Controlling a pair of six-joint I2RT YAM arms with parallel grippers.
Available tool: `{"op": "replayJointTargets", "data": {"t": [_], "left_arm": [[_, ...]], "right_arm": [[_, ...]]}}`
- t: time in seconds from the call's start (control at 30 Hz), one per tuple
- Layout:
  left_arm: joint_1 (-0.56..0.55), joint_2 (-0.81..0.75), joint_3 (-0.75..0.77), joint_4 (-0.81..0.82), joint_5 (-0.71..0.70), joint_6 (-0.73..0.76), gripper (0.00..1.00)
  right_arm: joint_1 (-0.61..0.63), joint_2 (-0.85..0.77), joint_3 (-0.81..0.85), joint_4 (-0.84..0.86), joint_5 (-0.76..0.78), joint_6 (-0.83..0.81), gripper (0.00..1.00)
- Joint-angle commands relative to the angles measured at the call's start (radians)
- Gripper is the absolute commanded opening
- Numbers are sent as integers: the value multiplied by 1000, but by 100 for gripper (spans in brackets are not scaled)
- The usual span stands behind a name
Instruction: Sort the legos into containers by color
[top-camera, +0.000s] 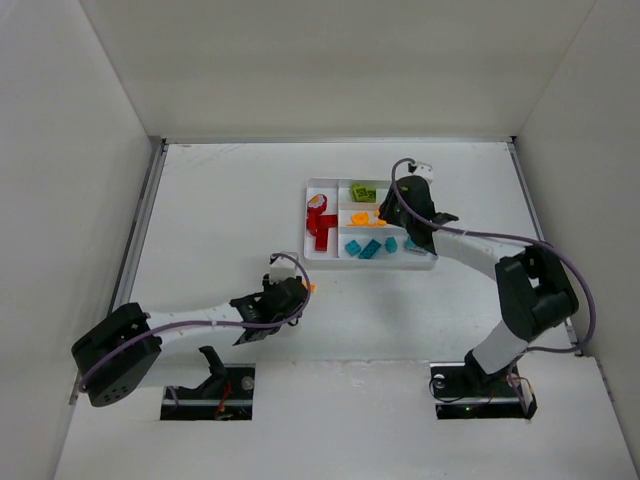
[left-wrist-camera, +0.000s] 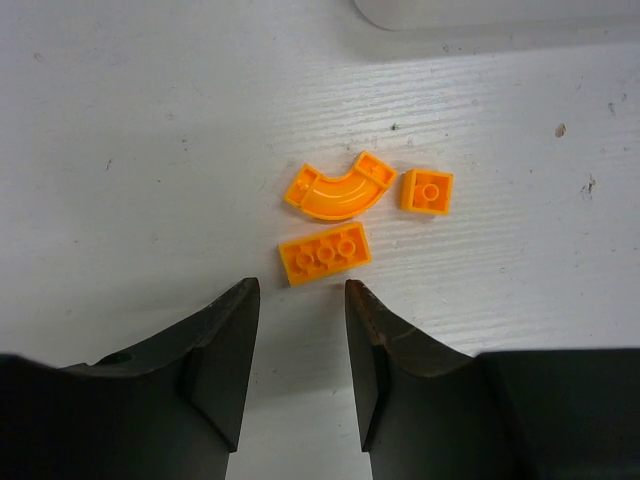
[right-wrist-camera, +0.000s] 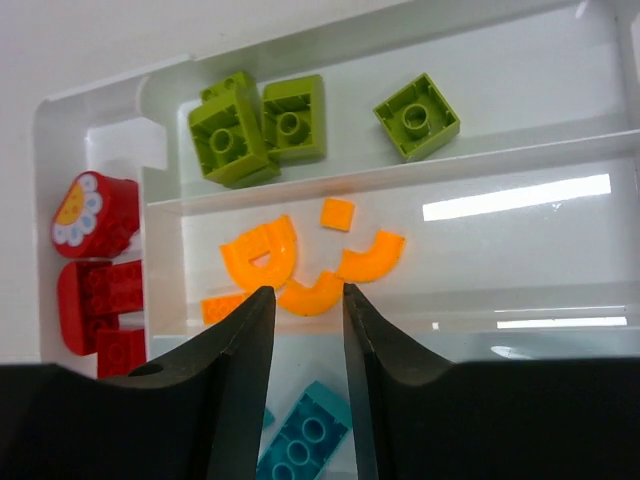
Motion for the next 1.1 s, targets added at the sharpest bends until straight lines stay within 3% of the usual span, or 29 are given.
{"op": "replayJointTargets", "data": {"t": [0.0, 0.27, 0.53, 0.7, 0.93, 1.07], "left_arm": [[-7, 8, 31, 18, -20, 23, 37], [-15, 36, 63, 20, -50, 67, 43], [-16, 111, 96, 50, -77, 84, 42], [-13, 107, 99, 44, -77, 75, 35], [-31, 65, 82, 3, -67, 38, 16], [-27, -59, 83, -64, -65, 7, 13]], "right_arm": [[49, -104, -55, 79, 18, -11, 39], [184, -199, -182, 96, 18, 4, 41], [302, -222, -234, 107, 9, 14, 43], [345, -195, -248, 133, 4, 29, 44], [391, -181, -261, 134, 5, 46, 51], [437, -138, -228, 121, -54, 8, 42]]}}
